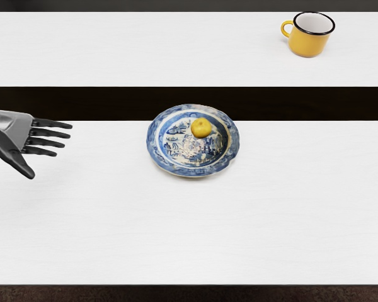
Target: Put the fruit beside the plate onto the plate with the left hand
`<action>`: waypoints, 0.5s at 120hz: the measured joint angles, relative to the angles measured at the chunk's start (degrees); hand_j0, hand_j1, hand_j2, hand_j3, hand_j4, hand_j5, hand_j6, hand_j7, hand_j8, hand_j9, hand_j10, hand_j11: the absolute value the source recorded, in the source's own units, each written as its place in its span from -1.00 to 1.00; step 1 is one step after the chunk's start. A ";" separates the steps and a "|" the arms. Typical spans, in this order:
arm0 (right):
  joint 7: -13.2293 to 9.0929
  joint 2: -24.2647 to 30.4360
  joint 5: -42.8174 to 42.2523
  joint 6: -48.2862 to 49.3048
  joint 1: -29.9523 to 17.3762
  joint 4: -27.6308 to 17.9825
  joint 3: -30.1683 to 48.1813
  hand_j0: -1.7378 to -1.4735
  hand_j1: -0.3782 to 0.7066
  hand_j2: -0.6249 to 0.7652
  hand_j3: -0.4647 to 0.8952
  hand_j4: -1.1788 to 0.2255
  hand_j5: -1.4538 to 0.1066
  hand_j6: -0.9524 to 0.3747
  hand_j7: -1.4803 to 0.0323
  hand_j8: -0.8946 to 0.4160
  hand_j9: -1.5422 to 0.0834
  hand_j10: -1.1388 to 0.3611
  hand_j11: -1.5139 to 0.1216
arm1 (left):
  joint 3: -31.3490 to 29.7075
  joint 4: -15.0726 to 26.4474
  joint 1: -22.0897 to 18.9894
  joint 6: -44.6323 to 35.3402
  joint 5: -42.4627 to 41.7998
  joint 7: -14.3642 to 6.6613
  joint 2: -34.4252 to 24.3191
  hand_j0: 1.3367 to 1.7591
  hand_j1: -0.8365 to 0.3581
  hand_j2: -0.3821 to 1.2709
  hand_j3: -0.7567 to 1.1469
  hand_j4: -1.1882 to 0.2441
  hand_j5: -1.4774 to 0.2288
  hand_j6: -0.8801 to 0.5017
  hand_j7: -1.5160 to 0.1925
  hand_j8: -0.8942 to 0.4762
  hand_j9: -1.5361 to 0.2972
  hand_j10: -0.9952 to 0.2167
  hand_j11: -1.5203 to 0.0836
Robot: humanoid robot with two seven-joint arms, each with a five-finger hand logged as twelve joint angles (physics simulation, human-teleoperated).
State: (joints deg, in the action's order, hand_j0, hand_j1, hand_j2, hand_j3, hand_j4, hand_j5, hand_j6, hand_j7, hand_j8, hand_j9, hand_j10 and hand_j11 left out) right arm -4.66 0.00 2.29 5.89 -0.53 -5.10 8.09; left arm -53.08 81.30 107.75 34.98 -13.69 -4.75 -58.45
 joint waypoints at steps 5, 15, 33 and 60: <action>0.00 0.00 0.00 0.00 0.00 0.00 0.00 -0.40 -0.95 -0.10 -0.32 0.68 0.86 0.43 0.96 0.36 0.90 0.52 0.85 | 0.00 0.00 0.00 0.01 0.01 0.00 0.00 0.52 0.94 -0.53 -0.20 0.63 0.70 0.24 0.74 0.27 0.65 0.61 0.86; 0.00 0.00 0.00 0.00 0.00 0.00 0.00 -0.40 -0.95 -0.10 -0.32 0.68 0.86 0.43 0.96 0.36 0.90 0.52 0.85 | -0.01 0.00 0.00 0.02 0.01 0.00 0.00 0.52 0.94 -0.53 -0.20 0.63 0.70 0.24 0.74 0.27 0.65 0.61 0.86; 0.00 0.00 0.00 0.00 0.00 0.00 0.00 -0.40 -0.95 -0.10 -0.32 0.68 0.86 0.43 0.96 0.36 0.90 0.52 0.85 | -0.01 0.00 0.00 0.02 0.02 0.00 0.00 0.52 0.94 -0.53 -0.20 0.63 0.70 0.24 0.74 0.27 0.65 0.61 0.86; 0.00 0.00 0.00 0.00 0.00 0.00 0.00 -0.40 -0.95 -0.10 -0.32 0.68 0.86 0.43 0.96 0.36 0.90 0.52 0.85 | -0.01 0.00 0.00 0.02 0.02 0.00 0.00 0.52 0.94 -0.53 -0.20 0.63 0.70 0.24 0.74 0.28 0.65 0.61 0.86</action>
State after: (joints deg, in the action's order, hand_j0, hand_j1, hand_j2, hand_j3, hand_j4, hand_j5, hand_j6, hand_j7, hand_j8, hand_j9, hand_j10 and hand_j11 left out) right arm -4.66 0.00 2.29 5.89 -0.53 -5.10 8.09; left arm -53.09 81.30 107.75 35.00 -13.67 -4.75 -58.45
